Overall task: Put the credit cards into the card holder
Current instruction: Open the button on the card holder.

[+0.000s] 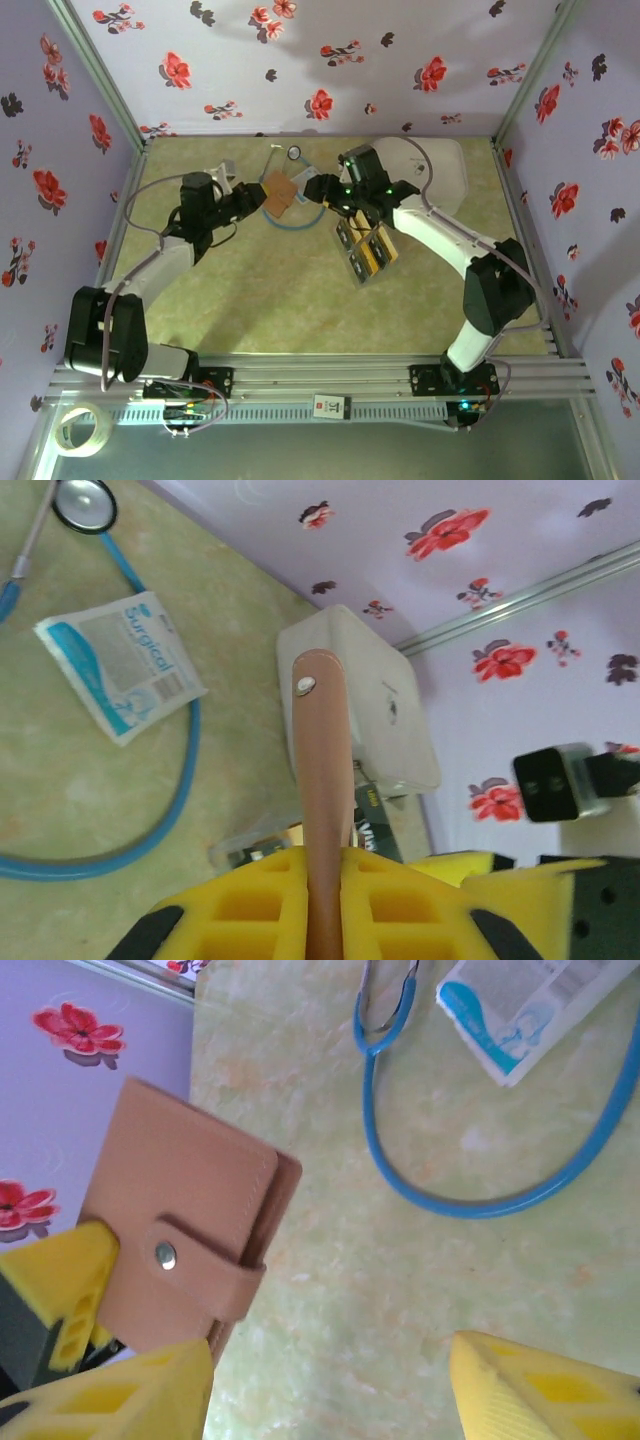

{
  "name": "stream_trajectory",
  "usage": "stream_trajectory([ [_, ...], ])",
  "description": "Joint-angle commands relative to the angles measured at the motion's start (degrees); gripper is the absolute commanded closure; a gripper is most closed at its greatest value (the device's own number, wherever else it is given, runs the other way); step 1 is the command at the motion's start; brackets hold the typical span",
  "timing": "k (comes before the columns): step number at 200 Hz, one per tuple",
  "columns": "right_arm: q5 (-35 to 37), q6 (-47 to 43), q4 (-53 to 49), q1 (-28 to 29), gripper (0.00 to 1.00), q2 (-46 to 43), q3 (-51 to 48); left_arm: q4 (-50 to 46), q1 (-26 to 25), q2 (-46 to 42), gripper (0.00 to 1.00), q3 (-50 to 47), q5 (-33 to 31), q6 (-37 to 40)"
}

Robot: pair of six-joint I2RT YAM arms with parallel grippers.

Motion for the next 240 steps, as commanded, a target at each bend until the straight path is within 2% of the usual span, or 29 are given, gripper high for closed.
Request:
stream_trajectory([
  [1, 4.1, -1.5, -2.6, 1.4, 0.34, 2.8, 3.9, -2.5, -1.3, -2.3, 0.93, -1.2, -5.4, 5.3],
  [65, 5.1, 1.0, -2.4, 5.7, 0.32, 11.1, 12.9, 0.7, -4.4, -5.6, 0.93, -4.2, -12.1, 5.7],
  [129, 4.2, 2.8, -1.5, 8.5, 0.34, 16.1, 15.0, 2.3, -4.6, -8.3, 0.94, -6.0, -14.7, 5.5],
  [165, 5.2, 3.4, -0.9, 8.6, 0.37, 15.0, 9.8, 2.9, -4.7, -8.4, 0.95, -6.2, -15.4, 5.2],
  [198, 6.4, 2.1, -1.7, 7.4, 0.43, 10.7, 2.6, 2.5, -4.6, -8.3, 0.96, -5.9, -15.7, 5.4],
  [240, 8.4, 1.3, -1.9, 4.0, 0.45, 3.2, -6.6, 2.2, -4.6, -8.1, 0.96, -5.8, -15.9, 6.0],
])
